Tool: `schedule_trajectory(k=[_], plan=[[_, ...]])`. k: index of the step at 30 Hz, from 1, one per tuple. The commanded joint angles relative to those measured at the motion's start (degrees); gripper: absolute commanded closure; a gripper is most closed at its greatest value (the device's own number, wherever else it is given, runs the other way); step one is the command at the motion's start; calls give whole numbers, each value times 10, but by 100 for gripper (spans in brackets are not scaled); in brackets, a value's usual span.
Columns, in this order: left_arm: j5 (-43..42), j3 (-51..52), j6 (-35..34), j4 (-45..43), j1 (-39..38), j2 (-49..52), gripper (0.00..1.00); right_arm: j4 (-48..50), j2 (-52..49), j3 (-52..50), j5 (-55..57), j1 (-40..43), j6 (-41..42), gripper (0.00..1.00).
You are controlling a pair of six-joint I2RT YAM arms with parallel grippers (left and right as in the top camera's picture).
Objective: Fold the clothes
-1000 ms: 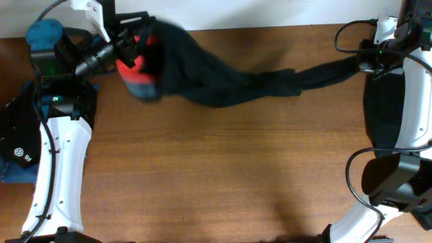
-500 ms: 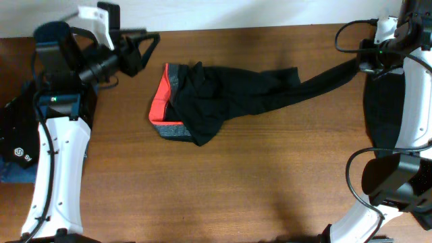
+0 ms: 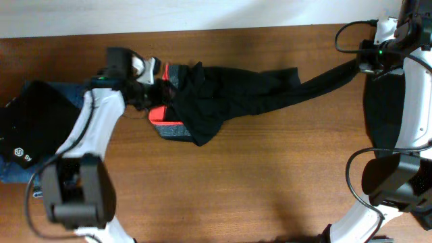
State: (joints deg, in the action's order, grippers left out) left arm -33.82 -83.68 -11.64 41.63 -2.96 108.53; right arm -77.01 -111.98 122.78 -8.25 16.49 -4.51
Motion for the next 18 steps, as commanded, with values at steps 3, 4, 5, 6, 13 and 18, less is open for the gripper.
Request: schedule_trajectory(k=[3,4,5,6,13,18], plan=[[6,1,-78,5,-12,86,43,-3,10,0,-1,4,2,96],[6,1,-83,5,-12,94,43,-3,10,0,-1,4,2,96],[6,1,-83,4,-12,101,43,-3,10,0,-1,4,2,96],[7,1,-83,2,-12,107,42,-3,10,0,-1,4,2,96],[6,1,-83,-20,-25,131,40,-2,10,0,-1,4,2,96],[6,1,-83,-51,-48,134,68,-2,10,0,-1,4,2,96]])
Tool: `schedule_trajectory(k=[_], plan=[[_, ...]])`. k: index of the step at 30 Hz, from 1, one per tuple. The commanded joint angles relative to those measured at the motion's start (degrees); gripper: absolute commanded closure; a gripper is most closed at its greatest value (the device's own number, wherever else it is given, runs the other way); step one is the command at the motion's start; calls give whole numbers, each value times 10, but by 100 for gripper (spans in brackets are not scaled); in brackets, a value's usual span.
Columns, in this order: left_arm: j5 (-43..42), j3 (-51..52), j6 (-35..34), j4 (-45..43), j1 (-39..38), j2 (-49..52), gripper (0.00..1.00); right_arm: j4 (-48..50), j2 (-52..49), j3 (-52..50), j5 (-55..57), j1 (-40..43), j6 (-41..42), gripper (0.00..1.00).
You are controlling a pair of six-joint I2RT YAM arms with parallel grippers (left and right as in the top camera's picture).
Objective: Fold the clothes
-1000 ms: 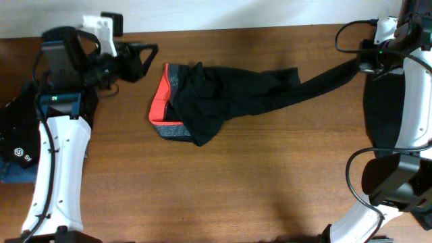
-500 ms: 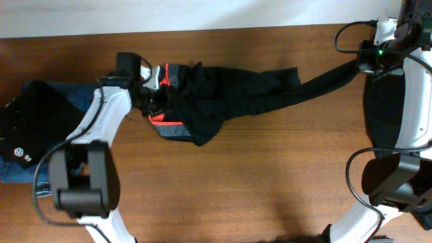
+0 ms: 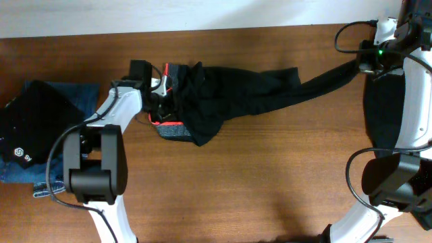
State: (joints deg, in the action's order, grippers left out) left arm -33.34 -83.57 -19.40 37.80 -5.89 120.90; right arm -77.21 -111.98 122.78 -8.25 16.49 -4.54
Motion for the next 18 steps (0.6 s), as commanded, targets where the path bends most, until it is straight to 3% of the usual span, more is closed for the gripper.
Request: schedule_trajectory(k=[1,2,3,9,18], plan=[[1,0,-5,-18,-23,11,83,0,10,0,-1,4,3,96],[-1,0,-5,-23,-26,11,98,0,10,0,-1,4,3,96],[-3,0,-5,-27,-26,11,100,0,10,0,-1,4,3,96],[-18,-21,9,-6,-5,-26,100,-1,10,0,-1,4,3,96],[-3,-130,36,19,114,-219,100,-1,34,0,-1,11,3,96]])
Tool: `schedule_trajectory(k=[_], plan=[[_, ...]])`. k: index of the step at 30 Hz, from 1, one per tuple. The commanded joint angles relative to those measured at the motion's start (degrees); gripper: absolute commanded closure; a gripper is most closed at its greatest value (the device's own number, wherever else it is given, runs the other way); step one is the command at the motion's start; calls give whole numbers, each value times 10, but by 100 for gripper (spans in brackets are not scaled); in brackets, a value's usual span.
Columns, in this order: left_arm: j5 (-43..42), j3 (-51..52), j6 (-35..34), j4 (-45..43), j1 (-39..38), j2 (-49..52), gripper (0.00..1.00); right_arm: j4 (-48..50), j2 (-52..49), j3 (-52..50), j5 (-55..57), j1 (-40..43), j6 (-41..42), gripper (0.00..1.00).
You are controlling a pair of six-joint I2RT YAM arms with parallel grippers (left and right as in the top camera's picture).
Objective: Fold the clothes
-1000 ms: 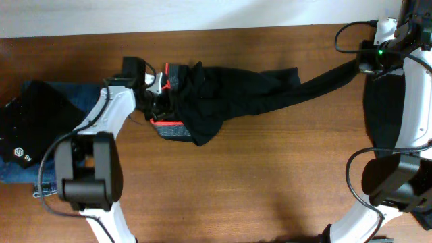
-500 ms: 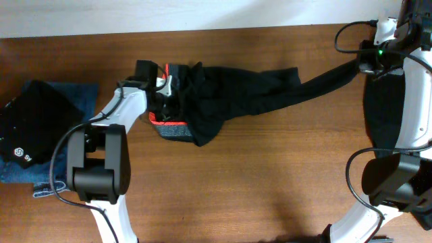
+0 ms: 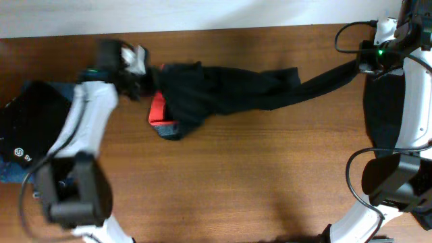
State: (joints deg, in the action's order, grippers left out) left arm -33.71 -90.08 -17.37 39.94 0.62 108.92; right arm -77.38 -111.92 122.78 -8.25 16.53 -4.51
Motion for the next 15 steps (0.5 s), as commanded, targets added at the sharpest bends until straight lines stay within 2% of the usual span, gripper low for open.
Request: schedule_trajectory(k=[1,6,15], plan=[[1,-82,12,-2,65,-115,100,0,40,0,-1,12,2,96],[1,-136,0,-2,108,-166,100,-15,59,0,-1,16,2,96],[1,-143,3,3,109,-210,100,-35,102,0,-2,16,2,96]])
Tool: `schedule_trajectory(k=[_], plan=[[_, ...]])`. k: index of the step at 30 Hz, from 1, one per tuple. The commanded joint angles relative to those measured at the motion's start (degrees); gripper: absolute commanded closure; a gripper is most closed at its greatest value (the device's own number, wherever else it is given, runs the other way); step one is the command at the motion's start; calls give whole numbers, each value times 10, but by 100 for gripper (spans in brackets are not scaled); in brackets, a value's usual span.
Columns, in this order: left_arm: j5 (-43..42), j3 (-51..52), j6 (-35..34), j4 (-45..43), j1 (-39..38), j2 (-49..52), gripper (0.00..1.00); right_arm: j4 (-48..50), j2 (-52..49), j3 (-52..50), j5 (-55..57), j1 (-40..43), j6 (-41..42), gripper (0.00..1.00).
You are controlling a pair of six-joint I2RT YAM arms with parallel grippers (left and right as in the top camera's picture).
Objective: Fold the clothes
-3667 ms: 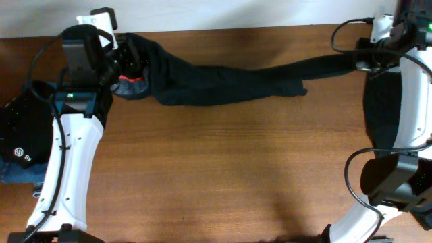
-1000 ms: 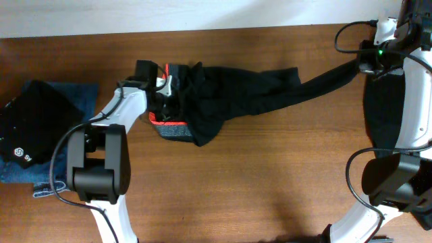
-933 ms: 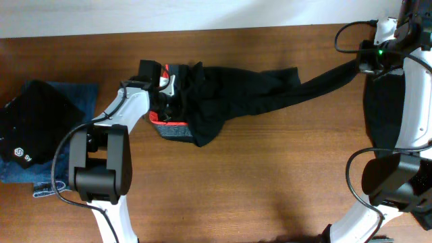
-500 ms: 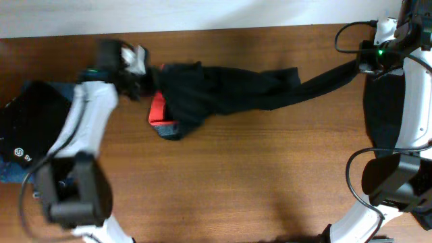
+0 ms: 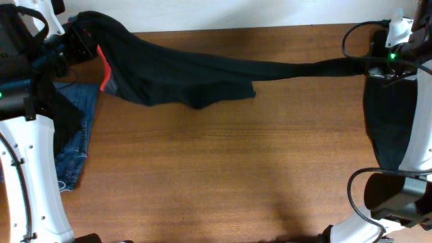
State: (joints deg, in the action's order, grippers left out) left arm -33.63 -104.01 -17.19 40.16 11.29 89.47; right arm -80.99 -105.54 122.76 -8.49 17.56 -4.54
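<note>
A long black garment (image 5: 202, 71) with a red patch near its left end hangs stretched across the back of the table in the overhead view. My left gripper (image 5: 79, 42) at the far left holds its left end up, shut on the cloth. My right gripper (image 5: 370, 65) at the far right is shut on the narrow right end. The middle of the garment sags down toward the wood, with a loose fold near the centre.
Blue denim cloth (image 5: 73, 142) lies on the table (image 5: 223, 175) at the left edge under my left arm. More dark cloth (image 5: 388, 128) hangs along my right arm at the right edge.
My left gripper has moved far left and up with the garment's left end, pulling the bunched cloth out into a long taut band. My right gripper shifted slightly.
At first the garment lay bunched on the table with my left gripper at its left end and my right gripper holding the far right end. The left gripper then stood closer in at the bunch, then back at its left edge. Now the garment is stretched between both grippers.
</note>
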Motion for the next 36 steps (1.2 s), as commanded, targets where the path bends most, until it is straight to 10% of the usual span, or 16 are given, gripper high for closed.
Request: schedule_trajectory(k=[1,36], plan=[[0,-4,1,6,2,-18,100,2,46,1,1,6,3,96],[46,-3,166,122,2,-81,99,-96,214,1,1,5,5,96]])
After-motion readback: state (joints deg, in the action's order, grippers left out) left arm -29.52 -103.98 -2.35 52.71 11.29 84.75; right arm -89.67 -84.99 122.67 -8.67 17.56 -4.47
